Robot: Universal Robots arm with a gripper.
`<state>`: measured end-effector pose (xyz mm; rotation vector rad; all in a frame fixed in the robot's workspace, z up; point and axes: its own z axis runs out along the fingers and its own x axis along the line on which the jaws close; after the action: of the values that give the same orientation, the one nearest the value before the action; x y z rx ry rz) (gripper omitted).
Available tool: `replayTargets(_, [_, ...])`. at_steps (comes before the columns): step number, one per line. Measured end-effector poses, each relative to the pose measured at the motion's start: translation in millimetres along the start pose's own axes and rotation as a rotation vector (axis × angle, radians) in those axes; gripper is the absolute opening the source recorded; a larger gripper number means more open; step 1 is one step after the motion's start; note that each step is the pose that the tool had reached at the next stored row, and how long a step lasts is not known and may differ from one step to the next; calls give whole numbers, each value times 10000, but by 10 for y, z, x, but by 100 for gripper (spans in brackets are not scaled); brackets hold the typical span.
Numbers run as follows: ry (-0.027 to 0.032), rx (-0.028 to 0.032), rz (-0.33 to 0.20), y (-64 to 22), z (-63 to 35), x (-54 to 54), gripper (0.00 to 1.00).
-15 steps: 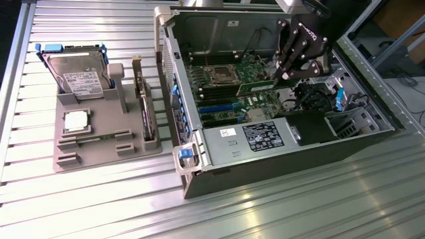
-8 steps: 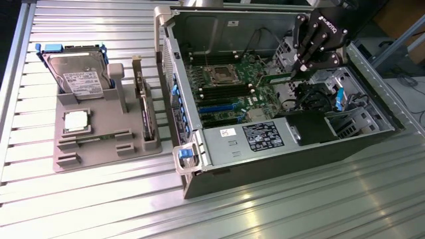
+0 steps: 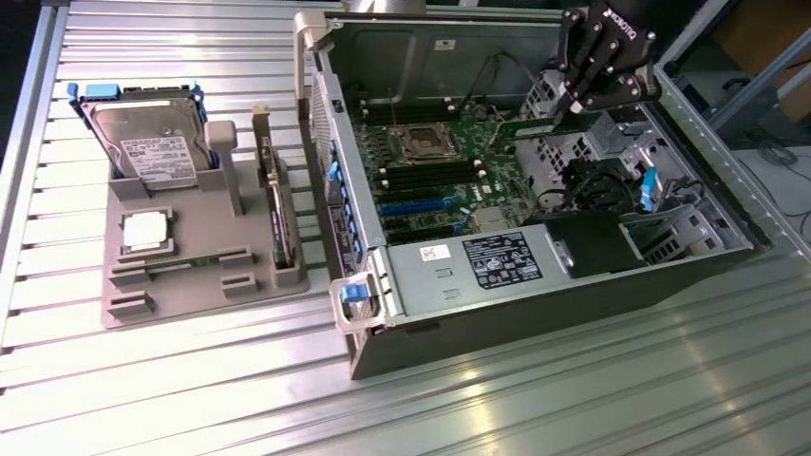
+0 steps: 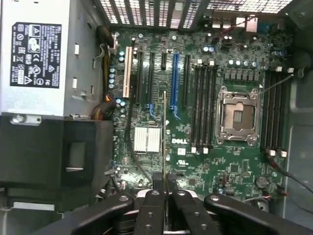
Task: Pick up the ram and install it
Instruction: 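Pick up the ram and move it above insertion slot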
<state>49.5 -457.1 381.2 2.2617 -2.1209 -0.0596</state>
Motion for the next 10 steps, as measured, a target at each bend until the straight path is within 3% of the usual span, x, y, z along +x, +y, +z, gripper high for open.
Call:
replayTargets(1, [0, 0, -14, -16, 0, -112, 12])
replayTargets(4, [2, 0, -34, -42, -2, -285, 12])
replayTargets(9, [-11, 2, -34, -42, -2, -290, 12])
replayTargets(10, [-79, 6, -36, -41, -2, -289, 12])
